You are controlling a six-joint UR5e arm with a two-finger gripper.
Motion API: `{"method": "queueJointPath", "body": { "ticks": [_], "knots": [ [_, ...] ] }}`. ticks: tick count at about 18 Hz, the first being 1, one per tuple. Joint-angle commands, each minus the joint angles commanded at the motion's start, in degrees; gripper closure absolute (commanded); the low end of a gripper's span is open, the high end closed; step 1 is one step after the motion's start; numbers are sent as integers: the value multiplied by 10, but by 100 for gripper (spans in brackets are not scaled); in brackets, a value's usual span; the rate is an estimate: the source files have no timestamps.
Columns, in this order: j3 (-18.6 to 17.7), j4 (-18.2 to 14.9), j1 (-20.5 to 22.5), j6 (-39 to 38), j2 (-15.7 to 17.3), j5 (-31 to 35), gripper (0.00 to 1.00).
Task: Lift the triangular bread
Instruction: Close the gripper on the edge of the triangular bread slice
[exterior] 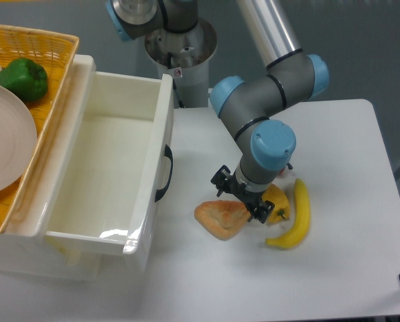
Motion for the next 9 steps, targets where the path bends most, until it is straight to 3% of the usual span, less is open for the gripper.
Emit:
{"method": "queueJointPath", "body": {
  "ticks": [9],
  "knots": [
    [-13,5,0,-4,-12,-1,0]
  ]
}}
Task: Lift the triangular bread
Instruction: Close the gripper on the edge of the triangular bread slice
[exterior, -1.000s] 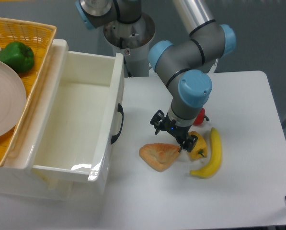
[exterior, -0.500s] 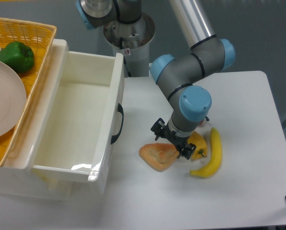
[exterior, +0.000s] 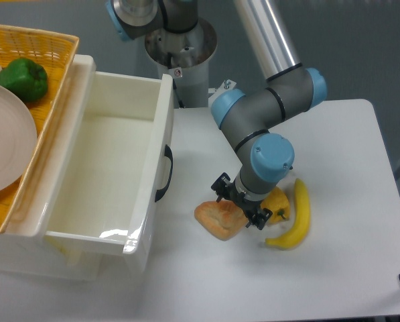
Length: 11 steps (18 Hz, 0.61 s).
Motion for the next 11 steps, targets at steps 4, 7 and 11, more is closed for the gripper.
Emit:
{"method": "queueJointPath", "body": {
  "ticks": [4,7,11],
  "knots": [
    [-6,-1,-1,-1,-2,1,0],
    [-8,-1,-1,-1,-2,0,0],
    [-5,-1,-1,-2,-3,1,0]
  ]
}}
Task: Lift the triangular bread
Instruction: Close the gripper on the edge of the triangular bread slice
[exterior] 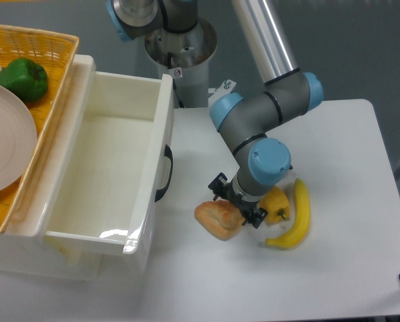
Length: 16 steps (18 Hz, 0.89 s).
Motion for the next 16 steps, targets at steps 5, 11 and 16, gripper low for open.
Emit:
{"method": "queueJointPath", "body": {
  "ticks": [5,11,16],
  "knots": [
    [1,-1,-1,-2,-2,1,7],
    [5,-2,-3,-23,-4,1,34],
    [5,-2,-4,-26,-5,1,50]
  ]
}}
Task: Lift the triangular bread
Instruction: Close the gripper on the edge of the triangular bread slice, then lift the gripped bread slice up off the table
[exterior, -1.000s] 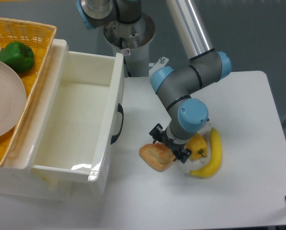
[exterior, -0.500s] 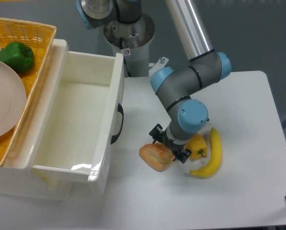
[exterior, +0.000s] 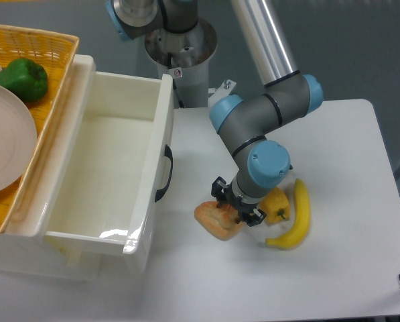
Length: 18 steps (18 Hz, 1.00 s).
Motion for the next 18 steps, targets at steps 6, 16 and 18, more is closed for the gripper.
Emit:
{"method": "queueJointPath", "body": {
  "ticks": [6,16,18],
  "knots": [
    [4,-1,2,1,1,1,92],
    [32,-10,11,17,28,1,100],
    [33,-13,12,43,42,2,100]
  ]
}}
